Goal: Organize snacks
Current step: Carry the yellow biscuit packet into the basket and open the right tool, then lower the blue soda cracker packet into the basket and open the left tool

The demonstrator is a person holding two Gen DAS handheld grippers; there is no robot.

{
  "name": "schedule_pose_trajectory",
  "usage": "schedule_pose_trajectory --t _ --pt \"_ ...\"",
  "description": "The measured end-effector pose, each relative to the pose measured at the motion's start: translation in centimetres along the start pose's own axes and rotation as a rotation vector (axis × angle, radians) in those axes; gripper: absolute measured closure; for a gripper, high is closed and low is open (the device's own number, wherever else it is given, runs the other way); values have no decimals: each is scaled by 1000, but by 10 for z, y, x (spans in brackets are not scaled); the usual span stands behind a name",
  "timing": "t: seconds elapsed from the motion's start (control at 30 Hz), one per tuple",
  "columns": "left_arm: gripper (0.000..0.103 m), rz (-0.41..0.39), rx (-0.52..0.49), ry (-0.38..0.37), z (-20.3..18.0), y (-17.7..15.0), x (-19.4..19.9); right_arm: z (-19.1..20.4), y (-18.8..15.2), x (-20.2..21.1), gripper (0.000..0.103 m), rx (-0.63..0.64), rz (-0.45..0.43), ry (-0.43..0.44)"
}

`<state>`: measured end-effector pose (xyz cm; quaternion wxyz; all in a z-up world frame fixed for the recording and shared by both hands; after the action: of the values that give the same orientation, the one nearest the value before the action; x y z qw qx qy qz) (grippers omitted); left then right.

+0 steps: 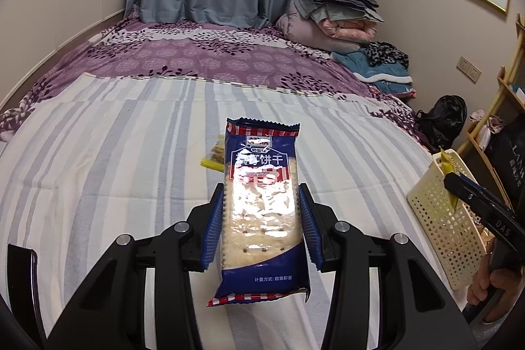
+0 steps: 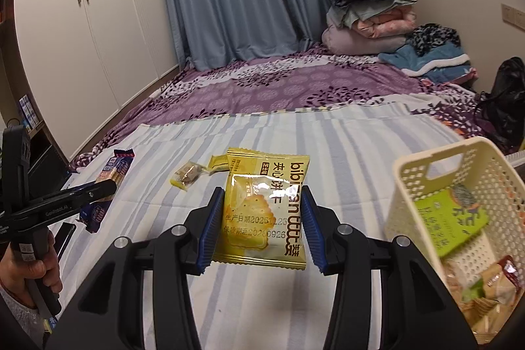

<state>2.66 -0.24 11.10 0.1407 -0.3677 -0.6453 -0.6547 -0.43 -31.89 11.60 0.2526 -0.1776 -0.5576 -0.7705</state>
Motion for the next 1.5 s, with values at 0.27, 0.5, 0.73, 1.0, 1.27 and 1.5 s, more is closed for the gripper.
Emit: schedule_pose_trajectory --t 0.27,0.5,0.73,1.0,1.27,1.5 --pt "59 -13 -48 -29 -28 7 6 -46 4 49 57 -54 -83 -72" --pt "59 -14 -83 -58 -51 12 6 -96 1 84 57 -123 -127 -173" --pt "59 -12 -124 -87 -77 17 3 -143 -4 99 57 -200 -130 -256" --pt "59 -4 -180 -107 -105 23 -3 -173 -15 100 56 -267 -128 -292" --pt "59 10 -222 -125 -128 25 -11 -185 -20 105 47 -292 -136 -295" --pt "59 19 -256 -146 -148 26 -14 -189 -19 110 34 -310 -160 -300"
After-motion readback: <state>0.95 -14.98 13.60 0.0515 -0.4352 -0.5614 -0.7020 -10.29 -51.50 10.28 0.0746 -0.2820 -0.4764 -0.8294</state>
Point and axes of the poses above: each gripper's, at about its wrist camera, not at the fingertips, and x roughly against the way its jaws point, z to its left, y to its top, the point moved 2 cm from there along -x, roughly the way its jaws point, and after that the axes turned 10 degrees about -x, right-handed, at the moved point
